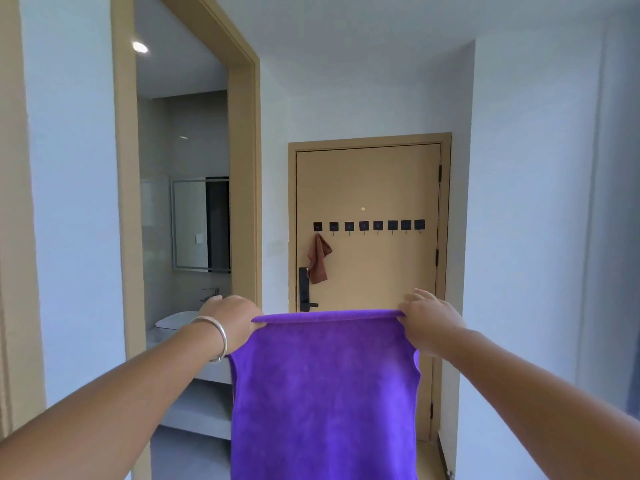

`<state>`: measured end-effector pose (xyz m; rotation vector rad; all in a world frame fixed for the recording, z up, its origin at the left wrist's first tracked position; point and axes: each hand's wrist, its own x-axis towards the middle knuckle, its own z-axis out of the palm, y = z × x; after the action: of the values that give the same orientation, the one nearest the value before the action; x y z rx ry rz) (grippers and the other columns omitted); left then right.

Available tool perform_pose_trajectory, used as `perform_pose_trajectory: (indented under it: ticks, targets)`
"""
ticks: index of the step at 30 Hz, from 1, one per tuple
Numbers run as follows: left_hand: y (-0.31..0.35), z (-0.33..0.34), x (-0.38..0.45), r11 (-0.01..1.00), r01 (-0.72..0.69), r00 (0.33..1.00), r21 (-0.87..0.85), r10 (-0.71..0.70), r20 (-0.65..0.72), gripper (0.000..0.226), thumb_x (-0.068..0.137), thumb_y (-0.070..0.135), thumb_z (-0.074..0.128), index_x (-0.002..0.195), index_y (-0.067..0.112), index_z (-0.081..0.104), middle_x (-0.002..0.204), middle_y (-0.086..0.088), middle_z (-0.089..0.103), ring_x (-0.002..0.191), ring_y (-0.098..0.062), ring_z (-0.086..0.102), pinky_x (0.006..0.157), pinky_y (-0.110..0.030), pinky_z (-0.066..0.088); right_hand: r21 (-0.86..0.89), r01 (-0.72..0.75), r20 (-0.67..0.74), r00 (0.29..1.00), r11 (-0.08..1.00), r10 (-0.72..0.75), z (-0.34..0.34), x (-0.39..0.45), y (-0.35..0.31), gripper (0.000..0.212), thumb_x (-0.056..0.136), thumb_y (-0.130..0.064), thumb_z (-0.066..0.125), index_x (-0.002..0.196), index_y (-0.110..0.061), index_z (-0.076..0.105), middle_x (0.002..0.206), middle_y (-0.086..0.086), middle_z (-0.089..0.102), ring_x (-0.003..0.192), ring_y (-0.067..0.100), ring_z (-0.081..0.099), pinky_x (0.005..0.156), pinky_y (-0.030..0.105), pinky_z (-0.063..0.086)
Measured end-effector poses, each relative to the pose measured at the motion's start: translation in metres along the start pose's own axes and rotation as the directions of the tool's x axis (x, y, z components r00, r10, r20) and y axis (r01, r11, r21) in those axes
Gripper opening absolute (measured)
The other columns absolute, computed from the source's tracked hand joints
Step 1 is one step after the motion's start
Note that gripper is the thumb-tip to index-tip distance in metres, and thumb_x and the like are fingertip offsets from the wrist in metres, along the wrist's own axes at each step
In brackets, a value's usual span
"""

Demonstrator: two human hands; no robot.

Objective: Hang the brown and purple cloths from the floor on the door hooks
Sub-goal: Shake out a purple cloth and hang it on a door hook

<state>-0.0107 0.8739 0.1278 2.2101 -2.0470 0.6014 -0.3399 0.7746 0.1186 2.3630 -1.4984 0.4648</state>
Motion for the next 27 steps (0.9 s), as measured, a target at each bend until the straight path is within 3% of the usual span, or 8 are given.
perform_pose_trajectory:
  ticks: [7, 16, 23, 27]
  targets:
    - [0.005, 0.024, 0.109, 1.000, 0.008, 1.000, 0.028, -0.007, -0.018, 0.040, 0.101, 0.039, 0.031, 0.086, 0.026, 0.065, 0.089, 0.007, 0.063, 0.088, -0.014, 0.057, 0.083, -0.032, 0.040, 0.010, 0.022, -0.003, 1.000, 1.000, -0.022, 0.039, 0.102, 0.045, 0.037, 0.100, -0.024, 0.030, 0.127, -0.021, 0.055, 0.142, -0.003, 0.042, 0.144, 0.017, 0.018, 0.113, 0.036, 0.026]
    - [-0.010, 0.076, 0.214, 0.998, 0.000, 1.000, 0.060, 0.000, -0.002, 0.038, 0.100, 0.041, 0.033, 0.084, 0.023, 0.063, 0.089, 0.005, 0.064, 0.089, -0.017, 0.058, 0.081, -0.033, 0.041, -0.007, 0.013, 0.043, 0.999, 1.000, -0.013, 0.100, 0.203, 0.068, 0.040, 0.101, -0.028, 0.026, 0.132, -0.024, 0.052, 0.147, -0.005, 0.036, 0.146, 0.015, 0.013, 0.110, 0.034, 0.026]
    - [-0.044, 0.111, 0.309, 0.997, -0.039, 0.998, 0.065, 0.042, -0.045, 0.036, 0.101, 0.039, 0.034, 0.077, 0.025, 0.056, 0.088, 0.004, 0.062, 0.090, -0.019, 0.058, 0.081, -0.033, 0.037, -0.029, -0.024, 0.017, 1.000, 0.999, 0.024, 0.145, 0.289, 0.060, 0.037, 0.101, -0.030, 0.027, 0.121, -0.023, 0.059, 0.133, -0.005, 0.048, 0.136, 0.015, 0.028, 0.103, 0.032, 0.035]
    - [-0.080, 0.130, 0.362, 0.997, -0.060, 0.992, 0.038, 0.064, -0.105, 0.042, 0.101, 0.038, 0.035, 0.062, 0.024, 0.042, 0.072, 0.004, 0.054, 0.075, -0.018, 0.054, 0.072, -0.030, 0.035, -0.033, -0.034, -0.005, 0.999, 0.999, 0.034, 0.164, 0.344, 0.040, 0.035, 0.101, -0.028, 0.027, 0.108, -0.022, 0.061, 0.114, -0.008, 0.050, 0.129, 0.013, 0.035, 0.097, 0.031, 0.040]
